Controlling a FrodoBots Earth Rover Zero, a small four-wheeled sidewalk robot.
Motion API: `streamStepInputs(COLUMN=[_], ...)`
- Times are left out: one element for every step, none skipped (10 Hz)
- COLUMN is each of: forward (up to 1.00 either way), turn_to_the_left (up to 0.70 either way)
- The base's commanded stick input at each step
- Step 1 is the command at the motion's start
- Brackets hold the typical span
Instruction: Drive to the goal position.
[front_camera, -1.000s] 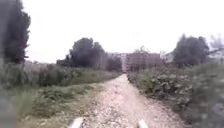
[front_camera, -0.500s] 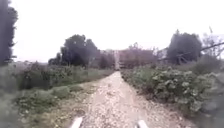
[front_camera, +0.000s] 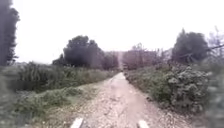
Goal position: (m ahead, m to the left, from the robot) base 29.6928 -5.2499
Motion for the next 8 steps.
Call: streamStepInputs(forward=[0.7,0.7,0.7,0.7,0.7,0.7,0.7,0.7], turn_to_the_left=[0.0,0.0,0.0,-0.06,-0.25,-0.34,-0.35,-0.18])
